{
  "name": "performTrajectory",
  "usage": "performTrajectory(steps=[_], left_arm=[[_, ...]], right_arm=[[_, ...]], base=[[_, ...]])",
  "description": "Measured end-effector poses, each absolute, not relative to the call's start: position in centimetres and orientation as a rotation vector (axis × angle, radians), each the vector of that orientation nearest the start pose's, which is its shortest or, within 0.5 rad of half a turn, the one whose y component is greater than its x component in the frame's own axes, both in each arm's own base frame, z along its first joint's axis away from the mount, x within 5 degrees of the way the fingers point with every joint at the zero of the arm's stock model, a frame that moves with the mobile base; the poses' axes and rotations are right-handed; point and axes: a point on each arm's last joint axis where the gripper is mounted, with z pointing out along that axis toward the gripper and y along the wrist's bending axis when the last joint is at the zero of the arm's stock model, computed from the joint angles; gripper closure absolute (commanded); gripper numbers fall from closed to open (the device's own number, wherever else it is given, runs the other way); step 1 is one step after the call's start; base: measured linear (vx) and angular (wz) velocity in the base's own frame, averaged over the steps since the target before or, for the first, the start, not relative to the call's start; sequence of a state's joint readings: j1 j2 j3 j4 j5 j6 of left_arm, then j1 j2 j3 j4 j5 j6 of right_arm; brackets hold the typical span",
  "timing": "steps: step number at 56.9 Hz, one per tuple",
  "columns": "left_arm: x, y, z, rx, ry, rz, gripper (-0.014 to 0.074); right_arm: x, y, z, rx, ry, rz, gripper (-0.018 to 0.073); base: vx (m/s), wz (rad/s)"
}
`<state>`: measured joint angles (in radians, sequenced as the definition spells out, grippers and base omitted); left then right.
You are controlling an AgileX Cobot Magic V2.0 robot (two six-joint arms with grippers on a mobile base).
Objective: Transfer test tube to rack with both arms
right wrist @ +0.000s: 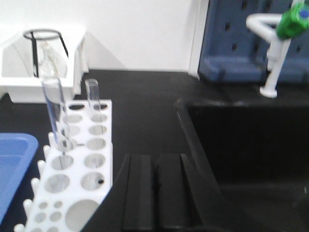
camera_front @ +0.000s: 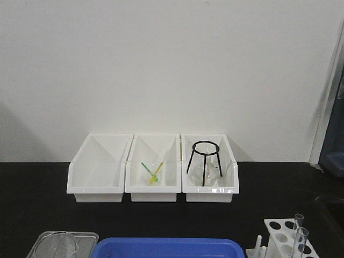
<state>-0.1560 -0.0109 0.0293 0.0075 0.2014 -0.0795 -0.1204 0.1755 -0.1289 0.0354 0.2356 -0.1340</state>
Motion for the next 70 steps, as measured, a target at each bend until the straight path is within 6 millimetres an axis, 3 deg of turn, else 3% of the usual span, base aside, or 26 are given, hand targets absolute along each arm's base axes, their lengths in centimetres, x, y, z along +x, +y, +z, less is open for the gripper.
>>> performTrajectory(steps=[8,23,70], left_arm=[[5.5,-0.9,18.6,0.07,1.705,-0.169,0.0603],[5.5,-0.9,18.6,0.07,1.705,-0.169,0.0603],[5.5,-0.9,18.5,0.07,1.706,-0.169,0.0603]], right_arm=[[5.9,-0.1,22.4,-0.106,1.705,-0.112,0.057],[5.6,0.2,18.4,-0.144,1.713,-0.076,0.057],[5.6,0.1,18.3,-0.114,1.727,-0.067,0.057]], base=[[0.0,0.0],[0.0,0.0],[0.0,0.0]])
